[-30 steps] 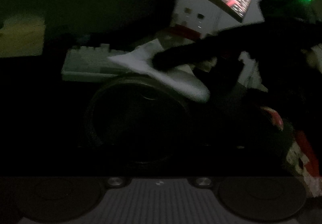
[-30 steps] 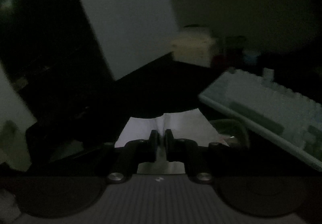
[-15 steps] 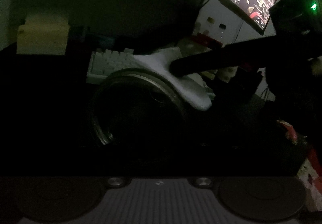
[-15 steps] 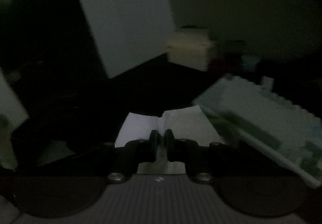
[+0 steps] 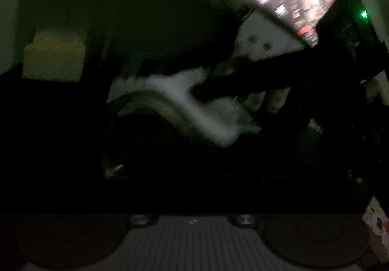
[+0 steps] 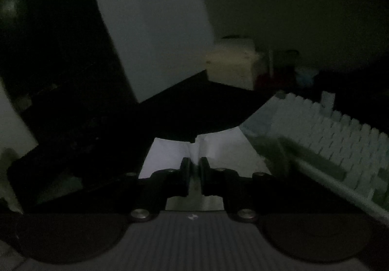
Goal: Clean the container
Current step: 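Wipe the jar's outer wall and rim with the right gripper's tissue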
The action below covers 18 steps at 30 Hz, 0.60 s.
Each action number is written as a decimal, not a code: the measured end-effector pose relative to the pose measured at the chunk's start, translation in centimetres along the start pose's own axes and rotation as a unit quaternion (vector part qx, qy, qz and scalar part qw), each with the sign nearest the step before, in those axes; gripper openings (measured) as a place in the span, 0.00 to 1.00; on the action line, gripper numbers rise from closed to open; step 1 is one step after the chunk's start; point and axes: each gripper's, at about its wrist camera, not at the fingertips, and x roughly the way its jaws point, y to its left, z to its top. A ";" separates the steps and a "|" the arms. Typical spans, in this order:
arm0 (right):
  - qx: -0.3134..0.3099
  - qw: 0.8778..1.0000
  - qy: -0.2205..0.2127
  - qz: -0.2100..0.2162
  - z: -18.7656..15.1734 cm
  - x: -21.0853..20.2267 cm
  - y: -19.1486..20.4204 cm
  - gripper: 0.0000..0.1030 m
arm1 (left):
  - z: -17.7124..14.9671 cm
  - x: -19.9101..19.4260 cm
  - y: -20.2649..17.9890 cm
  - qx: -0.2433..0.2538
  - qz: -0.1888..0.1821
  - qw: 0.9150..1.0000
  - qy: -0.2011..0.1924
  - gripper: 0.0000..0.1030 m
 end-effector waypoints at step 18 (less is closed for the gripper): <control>0.038 0.998 -0.017 -0.053 -3.1 -5.2 -0.4 0.10 | -0.4 0.3 0.4 -0.042 -0.204 0.978 0.029 0.15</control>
